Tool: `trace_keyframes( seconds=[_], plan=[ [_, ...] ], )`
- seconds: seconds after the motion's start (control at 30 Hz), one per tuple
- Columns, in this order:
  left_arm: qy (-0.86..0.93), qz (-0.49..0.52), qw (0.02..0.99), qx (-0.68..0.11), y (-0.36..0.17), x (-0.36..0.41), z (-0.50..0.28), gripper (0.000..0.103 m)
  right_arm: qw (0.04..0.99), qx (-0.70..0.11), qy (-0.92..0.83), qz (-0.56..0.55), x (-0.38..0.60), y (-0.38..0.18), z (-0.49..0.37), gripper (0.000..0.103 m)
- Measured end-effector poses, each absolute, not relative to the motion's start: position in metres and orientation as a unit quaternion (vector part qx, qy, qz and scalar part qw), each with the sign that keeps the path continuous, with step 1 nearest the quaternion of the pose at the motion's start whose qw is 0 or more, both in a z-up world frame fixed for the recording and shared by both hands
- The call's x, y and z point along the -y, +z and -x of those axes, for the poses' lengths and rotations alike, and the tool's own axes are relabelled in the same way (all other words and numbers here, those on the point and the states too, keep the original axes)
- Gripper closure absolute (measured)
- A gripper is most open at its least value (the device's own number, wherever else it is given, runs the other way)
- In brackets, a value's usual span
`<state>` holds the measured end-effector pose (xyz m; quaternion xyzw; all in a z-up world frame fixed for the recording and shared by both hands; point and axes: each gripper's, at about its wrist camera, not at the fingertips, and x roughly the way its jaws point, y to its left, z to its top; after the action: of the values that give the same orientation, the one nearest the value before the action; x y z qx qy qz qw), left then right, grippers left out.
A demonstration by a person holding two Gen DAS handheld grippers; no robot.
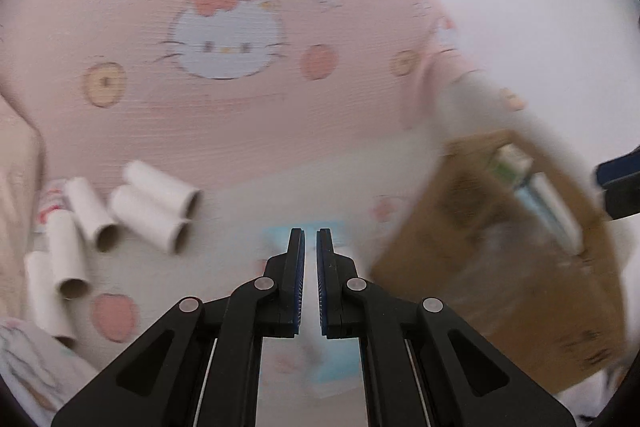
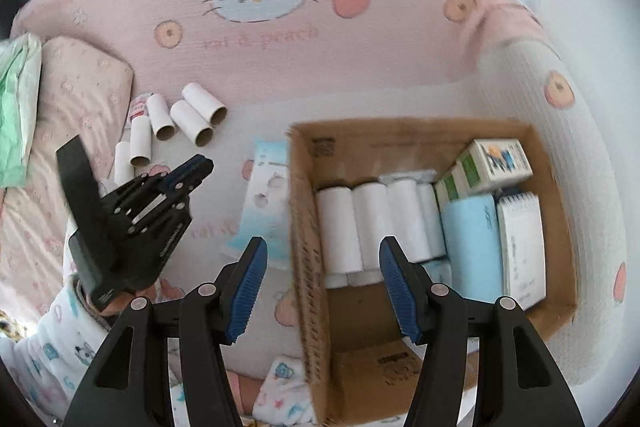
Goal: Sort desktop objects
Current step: 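Move both open grippers from the box back to the tube pile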
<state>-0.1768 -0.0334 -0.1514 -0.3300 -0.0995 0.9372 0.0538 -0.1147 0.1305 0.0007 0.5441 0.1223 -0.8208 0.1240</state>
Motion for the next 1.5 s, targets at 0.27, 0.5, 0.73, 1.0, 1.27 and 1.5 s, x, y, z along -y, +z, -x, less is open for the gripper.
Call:
trace_keyframes(
  seconds=[0.27, 0.5, 0.73, 1.0, 1.27, 1.5],
  plan=[
    [0.931, 0.328, 0.007, 0.158, -0.153, 0.071, 0.183, 0.097, 0.151, -0.143, -0.816, -0.540, -0.070, -0.013, 0.128, 0.047],
    [0.927, 0.336, -0.061, 0.155, -0.157, 0.093, 0.189, 0.096, 0.183, -0.162, -0.818, -0.521, -0.025, -0.038, 0.148, 0.047],
    [0.892, 0.391, -0.097, 0.205, -0.176, 0.129, 0.212, 0.087, 0.221, -0.148, -0.837, -0.479, 0.001, -0.074, 0.170, 0.047],
    [0.812, 0.432, -0.083, 0.383, -0.217, 0.183, 0.221, 0.083, 0.288, -0.103, -0.835, -0.458, 0.025, -0.098, 0.191, 0.047],
    [0.769, 0.418, -0.086, 0.475, -0.231, 0.220, 0.236, 0.054, 0.288, -0.102, -0.825, -0.475, 0.033, -0.132, 0.213, 0.047],
    [0.710, 0.429, -0.043, 0.556, -0.261, 0.223, 0.248, 0.053, 0.320, -0.171, -0.804, -0.471, 0.061, -0.164, 0.214, 0.047]
  ],
)
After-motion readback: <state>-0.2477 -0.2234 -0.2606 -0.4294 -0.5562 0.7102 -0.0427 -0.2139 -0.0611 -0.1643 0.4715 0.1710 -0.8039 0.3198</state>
